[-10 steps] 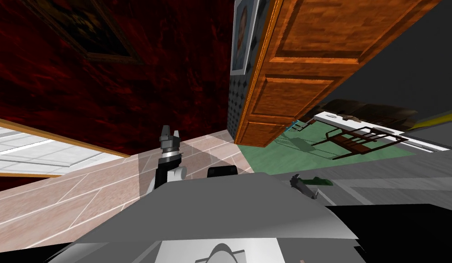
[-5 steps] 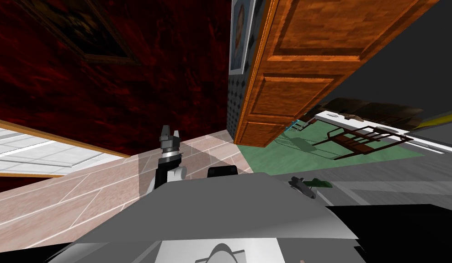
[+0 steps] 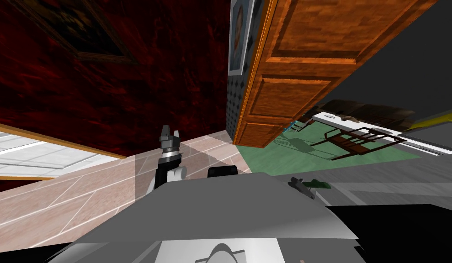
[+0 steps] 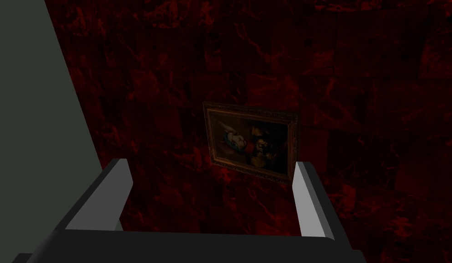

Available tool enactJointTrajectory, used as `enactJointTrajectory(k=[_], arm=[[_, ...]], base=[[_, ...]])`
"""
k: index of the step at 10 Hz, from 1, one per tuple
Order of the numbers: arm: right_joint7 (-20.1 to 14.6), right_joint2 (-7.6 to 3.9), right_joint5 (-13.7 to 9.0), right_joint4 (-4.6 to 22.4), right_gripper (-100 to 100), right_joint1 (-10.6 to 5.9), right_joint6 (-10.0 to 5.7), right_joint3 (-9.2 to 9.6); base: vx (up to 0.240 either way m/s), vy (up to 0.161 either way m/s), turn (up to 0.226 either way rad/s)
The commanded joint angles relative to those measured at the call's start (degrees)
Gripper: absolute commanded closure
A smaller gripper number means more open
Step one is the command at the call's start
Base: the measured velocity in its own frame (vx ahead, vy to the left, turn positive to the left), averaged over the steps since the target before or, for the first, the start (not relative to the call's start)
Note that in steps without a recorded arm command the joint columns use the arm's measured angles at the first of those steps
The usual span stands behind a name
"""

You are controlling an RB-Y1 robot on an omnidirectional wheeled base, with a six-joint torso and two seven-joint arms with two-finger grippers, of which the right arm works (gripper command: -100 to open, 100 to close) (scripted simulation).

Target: Push the door open

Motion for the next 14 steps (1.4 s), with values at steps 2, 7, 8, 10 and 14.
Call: enactJointTrajectory(k=[2, 7, 8, 10, 14], arm=[[0.6, -0.94, -0.9, 0.6, 100, -0.06, -0.36, -1.38], [1.8, -1.02, -2.4, 1.3, 100, -0.18, -0.19, -3.53], [2.1, -1.04, -2.8, 1.5, 100, -0.21, -0.15, -4.14], [2.4, -1.06, -3.3, 1.7, 100, -0.24, -0.10, -4.76], [3.5, -1.13, -4.6, 2.3, 100, -0.34, 0.05, -6.68]], base=[[0.135, -0.164, -0.052], [0.101, -0.154, -0.048], [0.133, -0.165, -0.064], [0.073, -0.117, -0.031], [0.108, -0.125, -0.061]])
